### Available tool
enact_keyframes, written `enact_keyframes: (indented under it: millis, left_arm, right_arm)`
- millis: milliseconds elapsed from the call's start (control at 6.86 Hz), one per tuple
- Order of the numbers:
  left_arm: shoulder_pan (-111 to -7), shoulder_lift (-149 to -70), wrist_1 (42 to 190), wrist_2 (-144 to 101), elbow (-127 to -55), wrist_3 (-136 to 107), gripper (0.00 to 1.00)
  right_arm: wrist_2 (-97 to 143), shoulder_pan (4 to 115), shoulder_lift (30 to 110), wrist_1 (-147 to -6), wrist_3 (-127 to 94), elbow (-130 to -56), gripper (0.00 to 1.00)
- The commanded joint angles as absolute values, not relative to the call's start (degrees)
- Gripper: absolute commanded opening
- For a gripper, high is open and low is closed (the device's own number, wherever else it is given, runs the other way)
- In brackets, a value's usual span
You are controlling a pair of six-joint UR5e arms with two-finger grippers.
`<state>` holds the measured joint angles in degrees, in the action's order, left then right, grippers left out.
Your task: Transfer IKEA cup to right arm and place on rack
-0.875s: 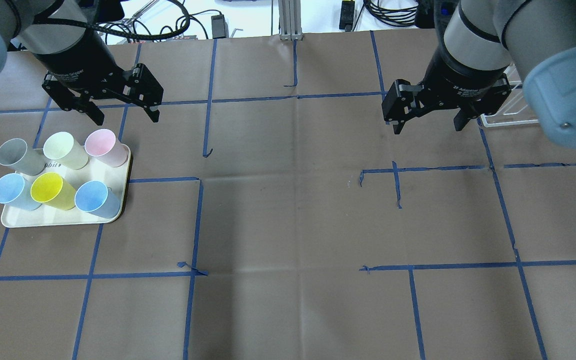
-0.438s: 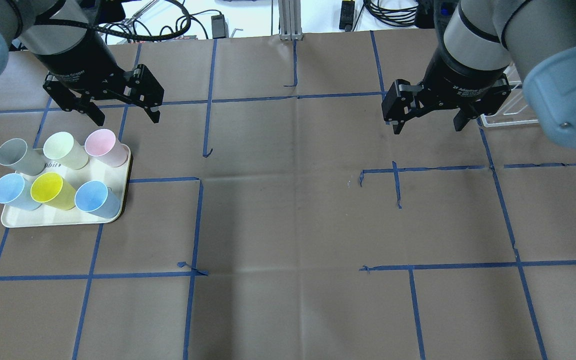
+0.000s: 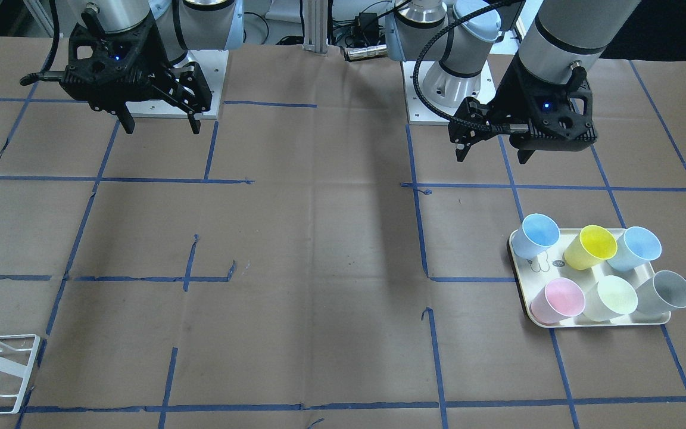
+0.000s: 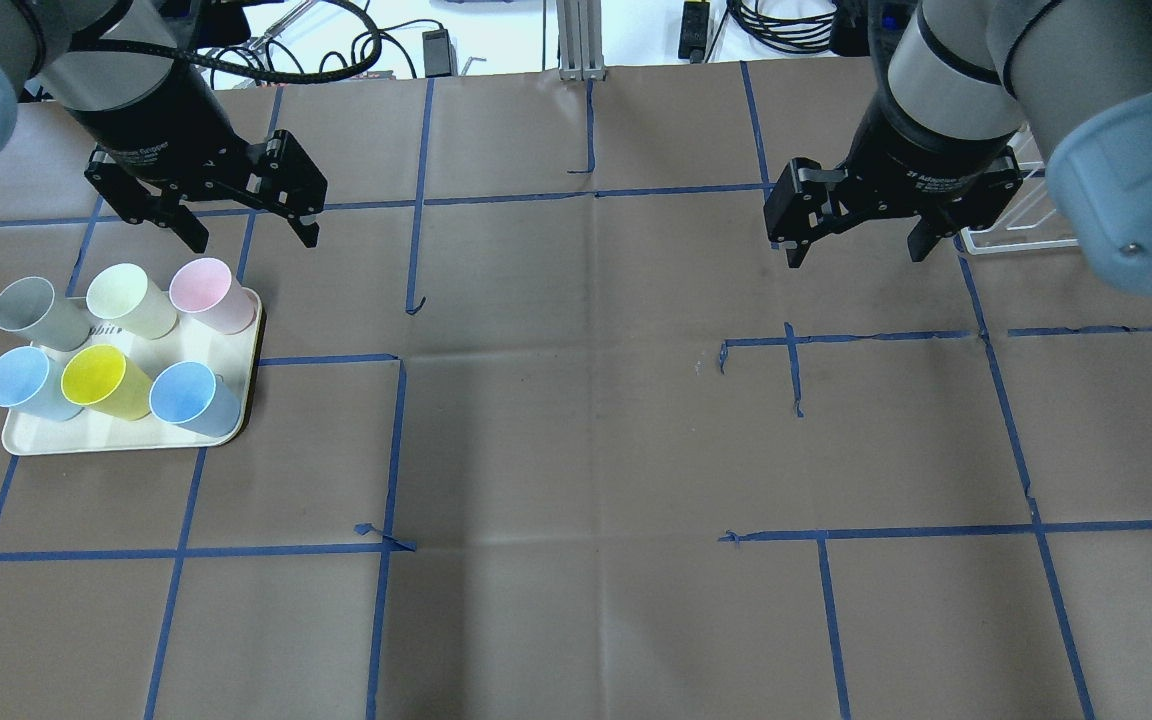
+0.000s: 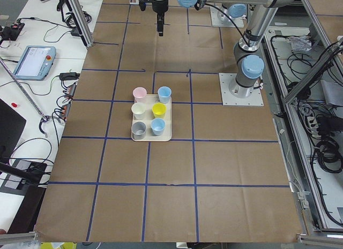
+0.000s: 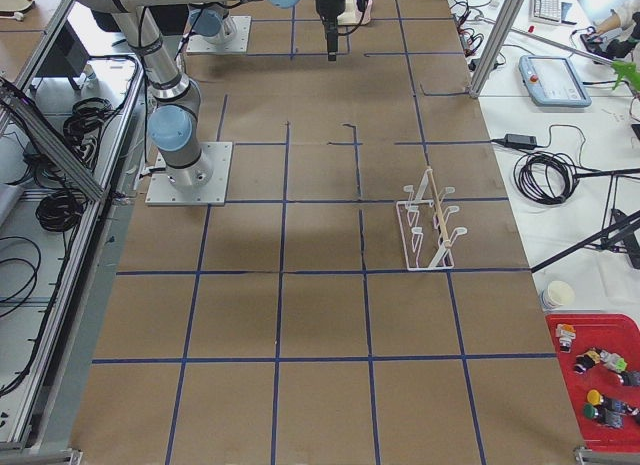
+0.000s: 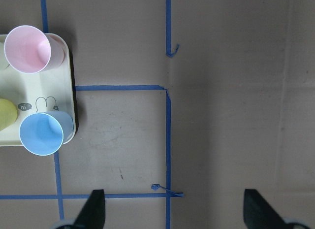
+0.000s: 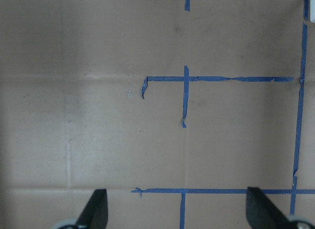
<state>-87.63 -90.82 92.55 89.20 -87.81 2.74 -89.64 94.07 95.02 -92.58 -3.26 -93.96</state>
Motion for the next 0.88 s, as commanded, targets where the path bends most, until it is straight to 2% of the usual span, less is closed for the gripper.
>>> enact_keyframes:
  millis: [0,729]
  left_arm:
    - [-87.6,-90.6,92.5,89.2,-88.0,2.8,1.00]
    - [-84.0,-92.2,91.1,89.3,-87.2,8.3,1.00]
  right_arm:
    - [-89.6,94.0,95.0,-92.5,-3.3,-94.0,1.00]
    - [-89.6,94.0,95.0,-92.5,-3.3,-94.0,1.00]
